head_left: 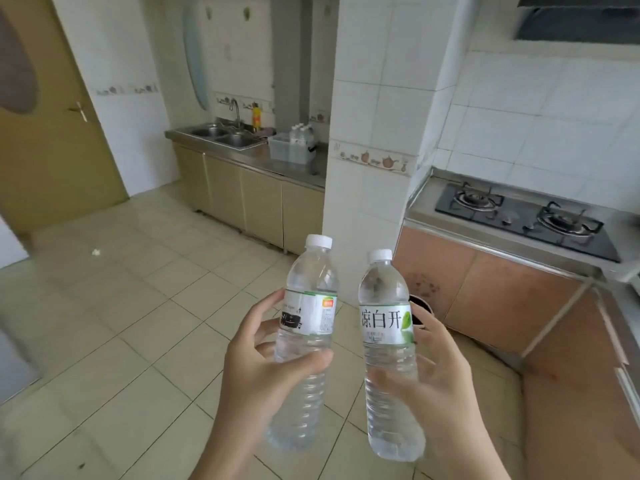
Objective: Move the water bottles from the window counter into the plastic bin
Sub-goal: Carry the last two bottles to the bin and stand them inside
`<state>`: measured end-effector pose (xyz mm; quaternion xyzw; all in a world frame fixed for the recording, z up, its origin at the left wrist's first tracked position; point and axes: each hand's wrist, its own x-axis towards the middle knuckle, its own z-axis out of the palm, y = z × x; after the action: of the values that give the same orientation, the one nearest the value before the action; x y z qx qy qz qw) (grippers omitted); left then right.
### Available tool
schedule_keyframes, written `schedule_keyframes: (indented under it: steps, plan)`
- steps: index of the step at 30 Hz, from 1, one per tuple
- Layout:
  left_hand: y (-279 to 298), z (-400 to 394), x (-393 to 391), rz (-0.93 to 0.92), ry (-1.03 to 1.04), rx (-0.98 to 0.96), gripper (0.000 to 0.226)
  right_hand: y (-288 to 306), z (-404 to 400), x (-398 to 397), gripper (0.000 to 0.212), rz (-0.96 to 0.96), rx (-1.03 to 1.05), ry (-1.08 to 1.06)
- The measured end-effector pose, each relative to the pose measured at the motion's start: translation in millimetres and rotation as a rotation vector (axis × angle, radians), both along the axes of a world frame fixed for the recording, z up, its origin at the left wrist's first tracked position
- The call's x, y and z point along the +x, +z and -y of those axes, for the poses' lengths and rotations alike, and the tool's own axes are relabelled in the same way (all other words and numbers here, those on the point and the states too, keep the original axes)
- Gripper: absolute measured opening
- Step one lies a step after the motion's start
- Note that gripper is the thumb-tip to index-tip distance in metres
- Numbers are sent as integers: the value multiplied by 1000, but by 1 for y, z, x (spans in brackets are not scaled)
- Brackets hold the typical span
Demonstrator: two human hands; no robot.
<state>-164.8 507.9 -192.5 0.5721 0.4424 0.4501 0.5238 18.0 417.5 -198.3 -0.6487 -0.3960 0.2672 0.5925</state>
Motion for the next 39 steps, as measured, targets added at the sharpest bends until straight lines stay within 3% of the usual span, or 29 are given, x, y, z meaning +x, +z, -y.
schedule_keyframes:
  steps: [9,27,39]
  plan:
    - [-8,-143,8,20,143,-8,85,-10,-165,21,90,-17,-16,116]
    - [-1,-488,2,61,137,-24,87,3,-515,13,86,-32,-14,149]
    - [-11,-734,35,42,264,-26,87,-9,-785,47,84,-77,-3,260]
